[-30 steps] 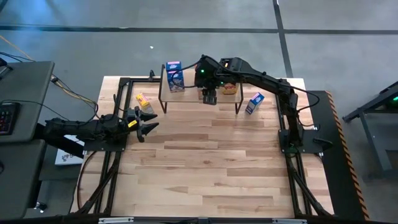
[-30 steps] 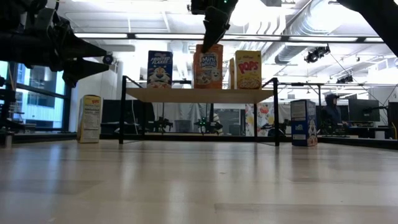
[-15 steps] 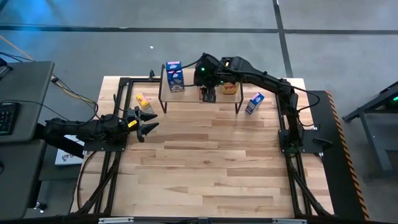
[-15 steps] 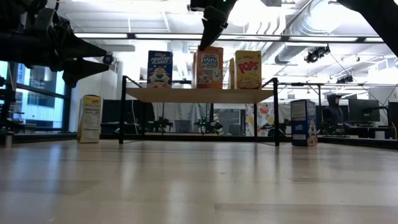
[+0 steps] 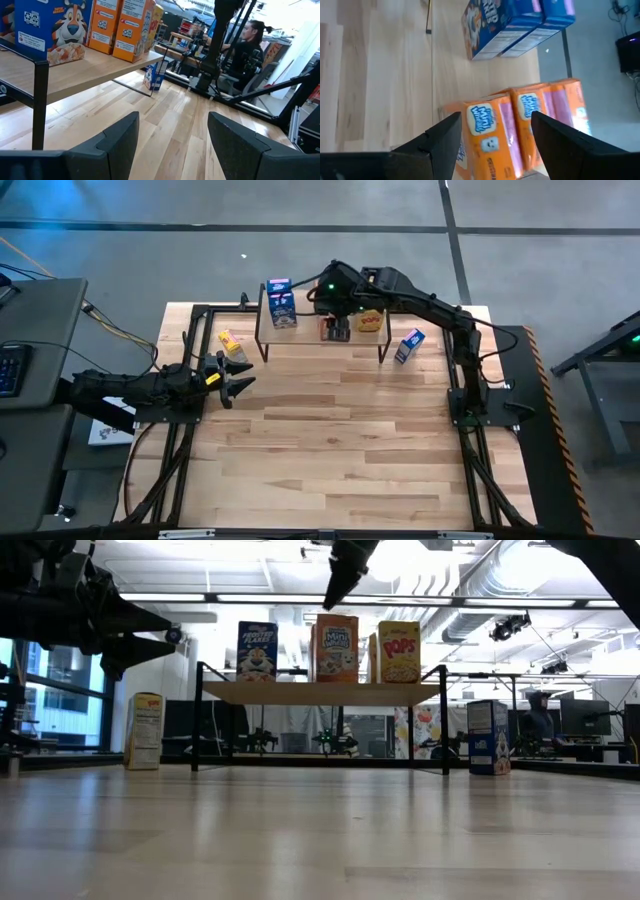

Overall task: Stack cereal on shelf
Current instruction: Put the yellow cereal box aligned with the other yellow cereal boxes on the shelf

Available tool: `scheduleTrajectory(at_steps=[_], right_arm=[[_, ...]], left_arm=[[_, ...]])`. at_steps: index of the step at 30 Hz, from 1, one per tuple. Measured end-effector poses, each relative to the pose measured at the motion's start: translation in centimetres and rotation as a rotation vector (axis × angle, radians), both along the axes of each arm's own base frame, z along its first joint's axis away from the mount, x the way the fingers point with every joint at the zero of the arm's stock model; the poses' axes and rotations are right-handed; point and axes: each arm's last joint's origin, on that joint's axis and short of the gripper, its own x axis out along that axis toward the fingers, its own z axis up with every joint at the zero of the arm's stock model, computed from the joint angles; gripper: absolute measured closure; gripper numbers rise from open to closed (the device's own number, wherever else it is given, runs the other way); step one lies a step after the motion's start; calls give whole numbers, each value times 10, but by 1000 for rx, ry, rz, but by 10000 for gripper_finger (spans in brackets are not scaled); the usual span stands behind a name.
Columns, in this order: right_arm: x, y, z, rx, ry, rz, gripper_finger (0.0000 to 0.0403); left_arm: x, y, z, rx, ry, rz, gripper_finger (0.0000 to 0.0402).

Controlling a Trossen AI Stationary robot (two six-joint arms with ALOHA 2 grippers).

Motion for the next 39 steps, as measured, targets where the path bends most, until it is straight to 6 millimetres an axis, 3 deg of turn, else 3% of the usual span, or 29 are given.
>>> scheduleTrajectory(at_steps=[8,18,24,29,39], right_arm=[[-17,12,20,22,-51,-35,170],[-73,31,41,224,54,-148,170],[-98,46,55,240,3,-166,170],[-128,54,47,224,8,-253,170],[-168,65,2,307,-125,-359,170]], left_arm=[[0,0,0,0,0,1,173],[0,0,0,0,0,1,173],[0,0,0,0,0,1,173],[0,0,0,0,0,0,173],[0,0,0,0,0,0,173]])
